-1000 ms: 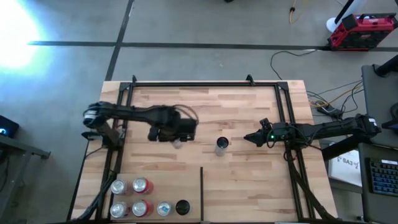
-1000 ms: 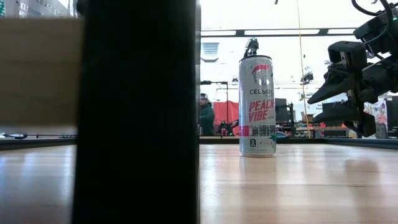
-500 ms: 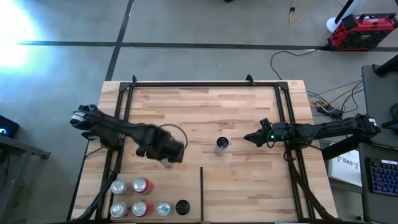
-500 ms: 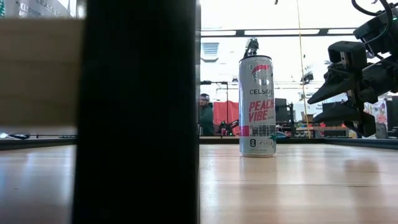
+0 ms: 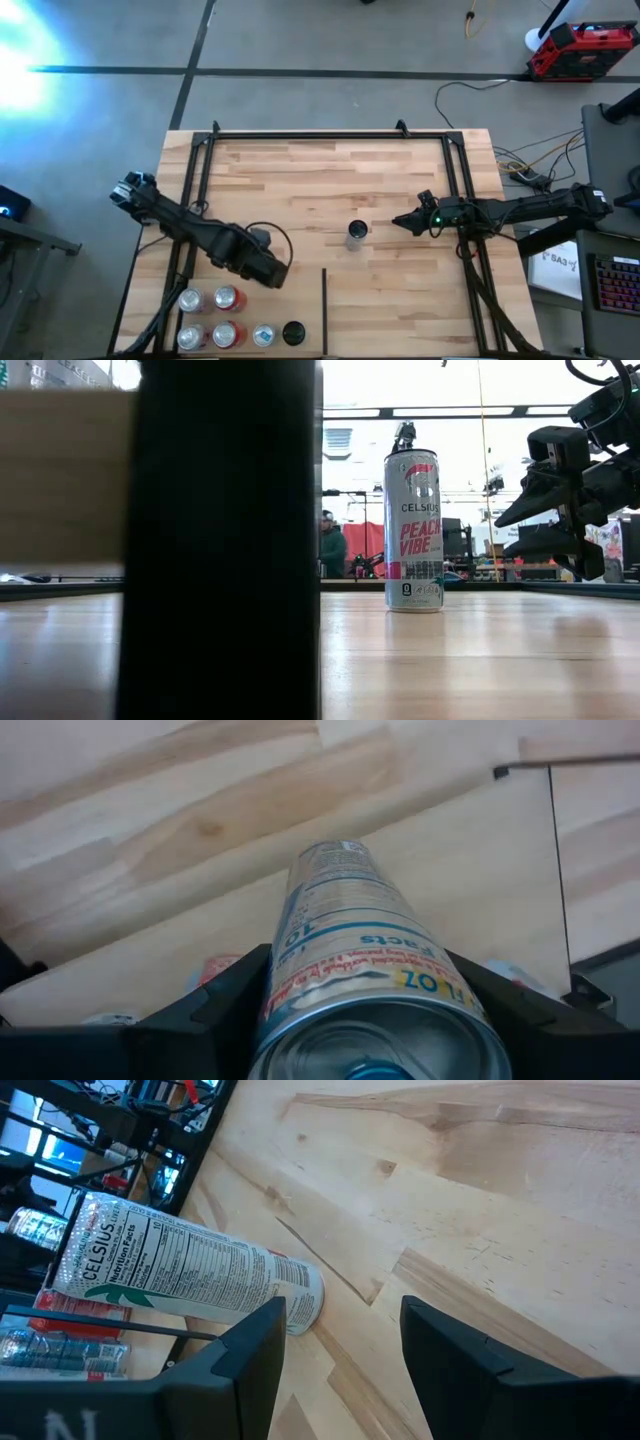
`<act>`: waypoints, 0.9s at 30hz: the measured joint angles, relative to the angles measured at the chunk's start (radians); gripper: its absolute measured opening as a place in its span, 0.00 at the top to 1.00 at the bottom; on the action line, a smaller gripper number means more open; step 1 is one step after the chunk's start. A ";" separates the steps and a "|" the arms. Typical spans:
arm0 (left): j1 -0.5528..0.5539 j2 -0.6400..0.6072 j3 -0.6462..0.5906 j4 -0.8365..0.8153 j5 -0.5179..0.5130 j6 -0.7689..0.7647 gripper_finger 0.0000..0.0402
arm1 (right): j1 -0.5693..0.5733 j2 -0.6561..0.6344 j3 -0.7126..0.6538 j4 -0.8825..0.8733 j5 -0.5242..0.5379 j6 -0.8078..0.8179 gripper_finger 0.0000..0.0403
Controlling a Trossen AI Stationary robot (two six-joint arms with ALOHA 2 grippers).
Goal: Place canned beverage on shelf
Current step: Put the blue soda can on the shelf aligned with the other blue soda can
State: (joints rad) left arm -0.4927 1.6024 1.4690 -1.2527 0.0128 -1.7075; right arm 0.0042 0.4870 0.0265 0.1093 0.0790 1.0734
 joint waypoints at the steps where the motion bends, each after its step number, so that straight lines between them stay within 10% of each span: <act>1: -0.004 0.003 0.002 0.006 0.002 -0.001 0.43 | 0.000 0.000 0.000 0.000 0.000 0.000 0.55; 27: -0.013 0.078 0.006 0.085 0.104 -0.060 0.43 | 0.000 0.000 0.000 0.000 0.000 0.000 0.55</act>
State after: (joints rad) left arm -0.5054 1.6803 1.4749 -1.1672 0.1168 -1.7671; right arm 0.0043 0.4870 0.0265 0.1092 0.0792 1.0737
